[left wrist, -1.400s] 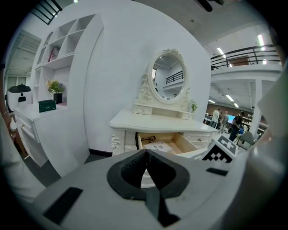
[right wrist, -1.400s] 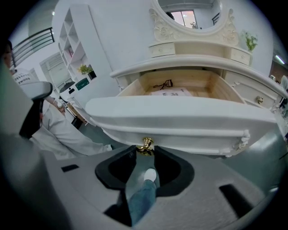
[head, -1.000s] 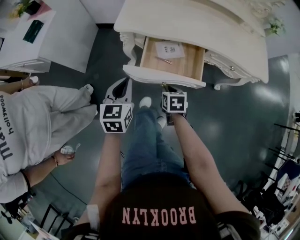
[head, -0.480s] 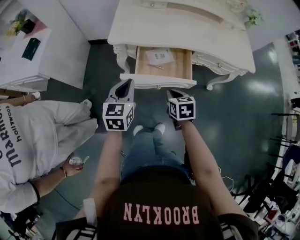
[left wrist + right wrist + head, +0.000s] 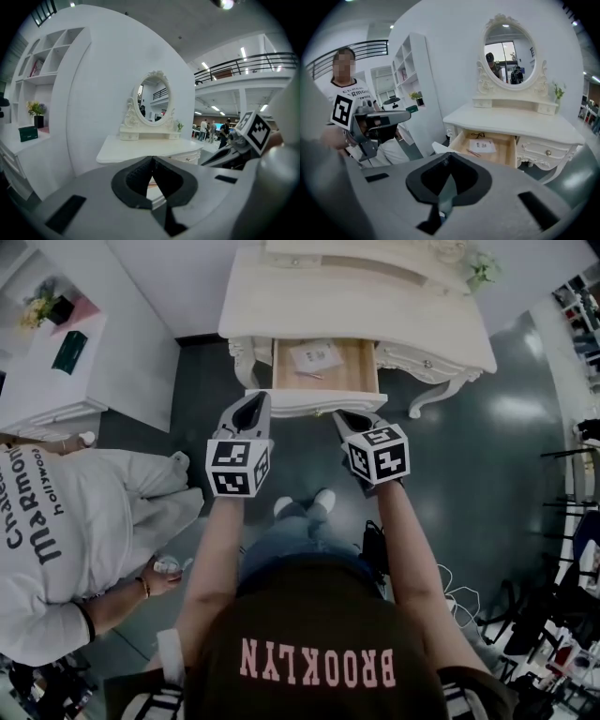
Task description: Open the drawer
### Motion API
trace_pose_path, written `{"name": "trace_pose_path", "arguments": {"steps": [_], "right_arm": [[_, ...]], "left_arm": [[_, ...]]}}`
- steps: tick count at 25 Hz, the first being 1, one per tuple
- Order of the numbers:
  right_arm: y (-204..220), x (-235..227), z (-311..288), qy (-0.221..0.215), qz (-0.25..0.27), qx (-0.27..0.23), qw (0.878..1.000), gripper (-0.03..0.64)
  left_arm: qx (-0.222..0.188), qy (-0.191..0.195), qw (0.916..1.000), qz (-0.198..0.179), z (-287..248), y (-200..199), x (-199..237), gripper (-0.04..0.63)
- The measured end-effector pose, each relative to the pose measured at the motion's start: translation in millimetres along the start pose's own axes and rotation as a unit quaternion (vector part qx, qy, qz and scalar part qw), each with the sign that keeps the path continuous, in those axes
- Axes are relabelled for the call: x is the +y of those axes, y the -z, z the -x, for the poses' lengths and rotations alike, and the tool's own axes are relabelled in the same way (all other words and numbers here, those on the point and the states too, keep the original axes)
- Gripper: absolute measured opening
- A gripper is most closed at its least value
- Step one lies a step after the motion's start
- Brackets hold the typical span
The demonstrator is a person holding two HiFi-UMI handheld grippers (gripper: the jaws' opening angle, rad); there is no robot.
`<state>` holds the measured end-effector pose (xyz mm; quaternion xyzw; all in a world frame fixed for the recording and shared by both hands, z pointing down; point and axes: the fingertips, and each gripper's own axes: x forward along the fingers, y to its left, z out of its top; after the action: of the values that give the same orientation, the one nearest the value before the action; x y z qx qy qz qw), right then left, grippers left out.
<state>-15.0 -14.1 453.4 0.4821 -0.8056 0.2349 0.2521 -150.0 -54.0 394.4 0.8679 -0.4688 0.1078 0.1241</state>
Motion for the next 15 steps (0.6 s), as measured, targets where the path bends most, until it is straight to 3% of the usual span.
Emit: {"name": "trace_pose_path", "arguments": {"steps": [4,8,15], "right_arm": [[-19.5,7.5,20.9,0.012,0.037,-0.019,0.999,-0.003],[-49.8,13.1,43.4,0.026,0.056,-0.069,0.996,-0.003],[-99.4,21.7,79.3,0.056,0.099,-0.171,0.979,-0.003]], "left_arm": [[-0.027,0.007,0.9995,-0.011,9.1,-22.7,-3.6,-0.002],[-0.051,0.011,0.9982,-0.028,13.9,-44.8,-6.7,-0.002],[-0.09,0.025,0.9939,-0.059,15.8,-84.3,-17.7,-0.002]]}}
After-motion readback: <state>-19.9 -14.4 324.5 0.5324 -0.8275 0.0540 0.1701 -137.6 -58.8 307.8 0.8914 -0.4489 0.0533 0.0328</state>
